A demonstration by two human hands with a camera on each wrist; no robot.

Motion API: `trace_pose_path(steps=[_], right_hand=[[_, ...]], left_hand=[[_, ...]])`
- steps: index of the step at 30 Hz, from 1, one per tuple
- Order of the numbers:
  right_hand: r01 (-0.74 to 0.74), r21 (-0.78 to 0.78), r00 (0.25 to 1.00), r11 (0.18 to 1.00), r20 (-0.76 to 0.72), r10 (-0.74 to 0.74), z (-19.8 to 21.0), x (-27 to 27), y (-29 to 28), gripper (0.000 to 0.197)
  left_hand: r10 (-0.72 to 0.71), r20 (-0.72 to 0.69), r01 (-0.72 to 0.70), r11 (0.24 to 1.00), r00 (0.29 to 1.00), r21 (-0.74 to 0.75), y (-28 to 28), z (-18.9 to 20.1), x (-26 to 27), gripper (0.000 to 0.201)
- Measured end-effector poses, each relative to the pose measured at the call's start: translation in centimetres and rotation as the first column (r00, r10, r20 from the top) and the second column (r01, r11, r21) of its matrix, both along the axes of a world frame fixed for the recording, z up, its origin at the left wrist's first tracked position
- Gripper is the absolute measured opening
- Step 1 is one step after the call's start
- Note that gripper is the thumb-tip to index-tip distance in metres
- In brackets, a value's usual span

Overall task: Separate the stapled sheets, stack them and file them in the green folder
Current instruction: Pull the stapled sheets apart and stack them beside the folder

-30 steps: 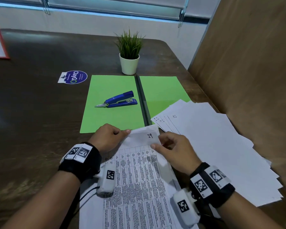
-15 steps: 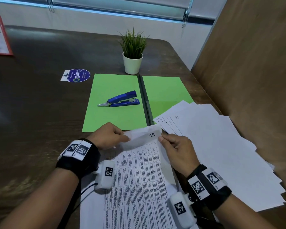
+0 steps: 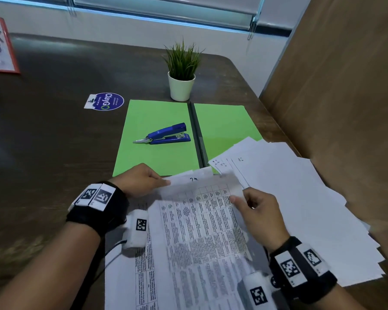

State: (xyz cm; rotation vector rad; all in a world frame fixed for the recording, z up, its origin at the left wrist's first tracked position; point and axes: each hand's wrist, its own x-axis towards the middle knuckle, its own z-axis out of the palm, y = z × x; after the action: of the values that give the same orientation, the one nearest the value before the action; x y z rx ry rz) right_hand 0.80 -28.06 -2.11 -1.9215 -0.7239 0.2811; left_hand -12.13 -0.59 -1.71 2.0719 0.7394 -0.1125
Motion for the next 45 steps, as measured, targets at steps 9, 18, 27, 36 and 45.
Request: trace_pose_path(steps=[9,18,27,36,45], right_hand=[[-0.165,-0.326,0.985,0.931,-0.009,0.171,2.3,4.0,-1.9,0.021],[0.235,0.199,0.771,0.951,0.558,-0.307,17.3,9.8,-3.2,0.02],[0.161,-0.197,0.556,0.967,0.828,0.076,14.1,6.0,-1.0,0.021],[0.133,-0.792,0.753,0.596,0.472,0.459,0.9,3.1,-0.1,0.025],[0.25,-0.803,0.832,0.541,0.464,0.304,2.2,6.4,0.0,0.024]], left_hand=[[0.058,0.057,-0.056,0.997,0.997,-0.047,-0.2,-0.5,0.1,0.06],[-0.01,0.118,0.009,1.0,0.993,0.012,-1.9,-0.5,0.5,0.048],[0.006,0.115,-0.006,1.0,0.993,0.006,-2.0,-0.6,0.4,0.052],[0.029,0.107,-0.026,0.999,0.994,-0.031,-1.9,-0.9,0.5,0.051],[0.044,0.123,-0.037,0.998,0.991,-0.06,-1.8,-1.2,0.4,0.048]])
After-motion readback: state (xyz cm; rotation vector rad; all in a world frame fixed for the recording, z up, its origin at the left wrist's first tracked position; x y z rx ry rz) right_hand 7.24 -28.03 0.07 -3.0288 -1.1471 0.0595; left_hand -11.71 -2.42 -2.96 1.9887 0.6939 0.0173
